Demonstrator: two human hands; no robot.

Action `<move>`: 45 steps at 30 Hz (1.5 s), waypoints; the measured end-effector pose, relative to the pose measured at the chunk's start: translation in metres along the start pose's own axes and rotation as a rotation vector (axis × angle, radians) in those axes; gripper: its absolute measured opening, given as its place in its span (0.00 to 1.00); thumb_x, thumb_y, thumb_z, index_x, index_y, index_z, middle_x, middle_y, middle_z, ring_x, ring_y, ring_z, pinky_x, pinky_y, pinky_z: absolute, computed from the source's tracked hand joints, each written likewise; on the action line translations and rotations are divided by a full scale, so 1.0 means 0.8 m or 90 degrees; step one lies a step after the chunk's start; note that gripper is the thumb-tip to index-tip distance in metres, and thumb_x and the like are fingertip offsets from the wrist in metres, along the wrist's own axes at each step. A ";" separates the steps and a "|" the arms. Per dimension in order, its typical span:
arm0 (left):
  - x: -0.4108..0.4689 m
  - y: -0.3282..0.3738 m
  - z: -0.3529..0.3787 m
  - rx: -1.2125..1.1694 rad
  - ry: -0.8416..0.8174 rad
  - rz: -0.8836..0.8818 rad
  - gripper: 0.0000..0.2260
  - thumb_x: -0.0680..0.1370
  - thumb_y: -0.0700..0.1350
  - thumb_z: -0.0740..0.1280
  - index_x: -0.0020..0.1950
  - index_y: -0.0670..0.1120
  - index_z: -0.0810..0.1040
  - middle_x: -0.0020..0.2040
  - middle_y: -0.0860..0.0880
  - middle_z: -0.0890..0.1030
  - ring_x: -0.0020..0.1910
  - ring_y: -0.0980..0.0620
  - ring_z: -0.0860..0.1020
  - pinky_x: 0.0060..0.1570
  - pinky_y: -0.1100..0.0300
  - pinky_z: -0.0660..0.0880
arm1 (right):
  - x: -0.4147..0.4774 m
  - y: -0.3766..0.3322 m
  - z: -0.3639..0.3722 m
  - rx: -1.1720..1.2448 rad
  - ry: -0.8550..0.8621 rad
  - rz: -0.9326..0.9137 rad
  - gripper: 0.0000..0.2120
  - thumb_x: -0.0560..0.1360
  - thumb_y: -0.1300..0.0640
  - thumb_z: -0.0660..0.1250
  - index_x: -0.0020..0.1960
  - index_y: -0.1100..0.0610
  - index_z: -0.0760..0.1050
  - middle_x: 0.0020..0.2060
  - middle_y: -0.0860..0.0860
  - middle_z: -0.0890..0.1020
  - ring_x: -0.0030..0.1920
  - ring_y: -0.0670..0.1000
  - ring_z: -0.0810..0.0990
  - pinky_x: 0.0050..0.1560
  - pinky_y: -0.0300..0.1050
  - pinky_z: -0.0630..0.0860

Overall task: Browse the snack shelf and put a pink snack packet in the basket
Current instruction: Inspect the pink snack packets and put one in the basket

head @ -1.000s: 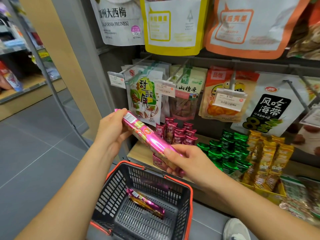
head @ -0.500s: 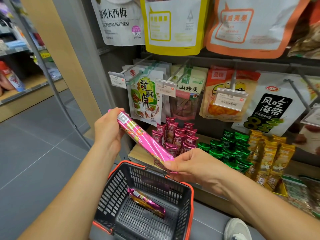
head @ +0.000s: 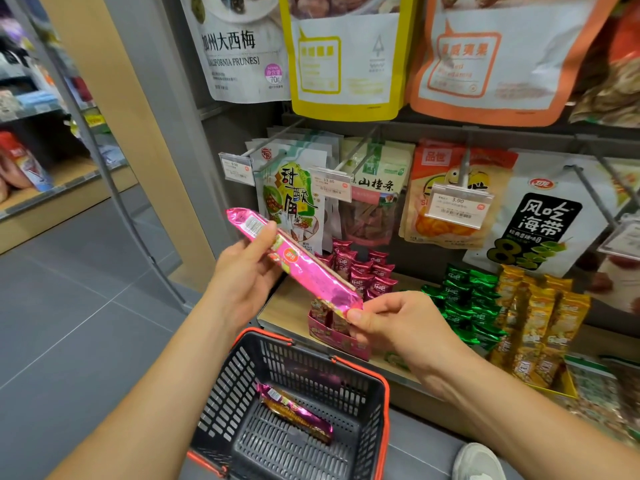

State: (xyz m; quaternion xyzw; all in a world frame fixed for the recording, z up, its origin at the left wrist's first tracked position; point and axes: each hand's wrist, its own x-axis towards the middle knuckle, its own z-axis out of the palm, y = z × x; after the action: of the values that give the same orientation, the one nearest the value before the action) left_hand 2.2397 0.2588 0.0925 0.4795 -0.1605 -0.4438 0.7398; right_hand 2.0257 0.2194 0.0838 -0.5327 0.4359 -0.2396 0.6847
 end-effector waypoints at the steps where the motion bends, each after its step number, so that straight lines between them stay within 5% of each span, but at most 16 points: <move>1: -0.003 -0.004 0.004 0.031 -0.027 -0.020 0.20 0.69 0.47 0.72 0.58 0.40 0.77 0.47 0.44 0.85 0.45 0.50 0.84 0.40 0.60 0.80 | -0.001 -0.001 0.000 0.003 0.006 -0.005 0.05 0.69 0.63 0.76 0.39 0.65 0.82 0.28 0.57 0.82 0.26 0.47 0.79 0.27 0.36 0.74; 10: -0.020 -0.040 0.021 0.216 -0.236 -0.181 0.30 0.64 0.47 0.80 0.61 0.42 0.72 0.48 0.41 0.85 0.45 0.43 0.84 0.44 0.50 0.80 | 0.003 0.009 0.003 -0.069 -0.025 -0.064 0.07 0.73 0.65 0.73 0.37 0.64 0.78 0.26 0.56 0.81 0.24 0.47 0.78 0.29 0.37 0.76; 15: -0.021 -0.045 0.019 0.358 -0.259 -0.173 0.24 0.65 0.47 0.78 0.58 0.46 0.74 0.43 0.47 0.85 0.43 0.47 0.83 0.44 0.50 0.81 | 0.011 0.004 -0.007 -0.291 -0.103 -0.064 0.07 0.76 0.62 0.69 0.40 0.58 0.80 0.31 0.52 0.82 0.31 0.47 0.78 0.39 0.44 0.78; 17: -0.023 -0.043 0.020 0.456 -0.318 -0.167 0.22 0.69 0.45 0.76 0.60 0.48 0.75 0.45 0.50 0.86 0.43 0.52 0.84 0.41 0.60 0.80 | 0.017 -0.008 -0.019 -0.250 -0.046 -0.076 0.03 0.76 0.58 0.70 0.49 0.55 0.79 0.40 0.50 0.83 0.38 0.46 0.81 0.42 0.42 0.79; 18: -0.026 -0.042 0.021 0.506 -0.360 -0.174 0.21 0.71 0.43 0.76 0.62 0.49 0.75 0.47 0.50 0.86 0.45 0.52 0.84 0.43 0.61 0.79 | 0.021 -0.013 -0.026 -0.198 -0.026 -0.066 0.10 0.75 0.53 0.71 0.55 0.53 0.77 0.45 0.49 0.83 0.43 0.46 0.82 0.45 0.43 0.80; 21: -0.035 -0.041 0.022 0.613 -0.473 -0.210 0.23 0.72 0.40 0.75 0.65 0.49 0.73 0.53 0.43 0.84 0.52 0.42 0.83 0.55 0.49 0.79 | 0.025 -0.018 -0.036 -0.079 -0.009 -0.026 0.25 0.72 0.44 0.73 0.65 0.47 0.69 0.45 0.50 0.86 0.46 0.49 0.86 0.44 0.46 0.82; 25: -0.037 -0.026 0.009 0.654 -0.537 -0.218 0.24 0.73 0.37 0.73 0.67 0.48 0.73 0.56 0.42 0.83 0.55 0.38 0.81 0.57 0.43 0.77 | 0.027 -0.016 -0.044 0.014 0.043 -0.024 0.24 0.72 0.51 0.74 0.64 0.46 0.68 0.38 0.53 0.87 0.39 0.55 0.86 0.33 0.43 0.80; 29: -0.039 -0.023 -0.002 0.733 -0.571 -0.202 0.24 0.72 0.38 0.75 0.65 0.48 0.75 0.58 0.47 0.83 0.56 0.48 0.81 0.57 0.51 0.78 | 0.022 -0.024 -0.054 -0.044 -0.064 0.039 0.22 0.67 0.40 0.74 0.53 0.53 0.78 0.41 0.56 0.86 0.38 0.54 0.85 0.32 0.41 0.79; 34: -0.036 -0.023 -0.013 0.848 -0.476 -0.074 0.12 0.68 0.48 0.79 0.48 0.54 0.81 0.42 0.54 0.84 0.40 0.52 0.82 0.42 0.56 0.79 | 0.024 -0.021 -0.061 -0.021 -0.048 0.038 0.08 0.75 0.58 0.71 0.52 0.62 0.79 0.41 0.61 0.85 0.38 0.57 0.86 0.30 0.38 0.80; 38: -0.023 -0.008 -0.030 0.902 -0.327 0.055 0.15 0.67 0.50 0.78 0.52 0.56 0.81 0.45 0.56 0.84 0.43 0.57 0.81 0.47 0.57 0.78 | 0.024 -0.026 -0.073 0.035 0.005 0.006 0.07 0.74 0.68 0.69 0.52 0.65 0.77 0.43 0.62 0.85 0.43 0.59 0.86 0.34 0.41 0.83; 41: -0.020 -0.001 -0.039 0.879 -0.286 0.115 0.17 0.67 0.46 0.78 0.52 0.59 0.79 0.44 0.59 0.83 0.42 0.60 0.80 0.40 0.66 0.77 | 0.025 -0.024 -0.076 0.067 0.021 0.002 0.07 0.74 0.71 0.68 0.51 0.65 0.78 0.45 0.63 0.85 0.44 0.58 0.86 0.36 0.41 0.83; 45: -0.015 0.007 -0.048 0.815 -0.218 0.149 0.15 0.68 0.38 0.78 0.50 0.55 0.82 0.43 0.58 0.84 0.42 0.60 0.82 0.42 0.67 0.78 | 0.028 -0.027 -0.082 0.097 0.055 0.015 0.09 0.75 0.73 0.64 0.53 0.66 0.76 0.47 0.64 0.83 0.43 0.60 0.86 0.34 0.40 0.82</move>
State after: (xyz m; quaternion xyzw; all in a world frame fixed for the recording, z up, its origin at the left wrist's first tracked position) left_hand 2.2614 0.2910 0.0808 0.7257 -0.5579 -0.2482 0.3169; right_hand 1.9839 0.1602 0.0929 -0.4633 0.4519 -0.2863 0.7065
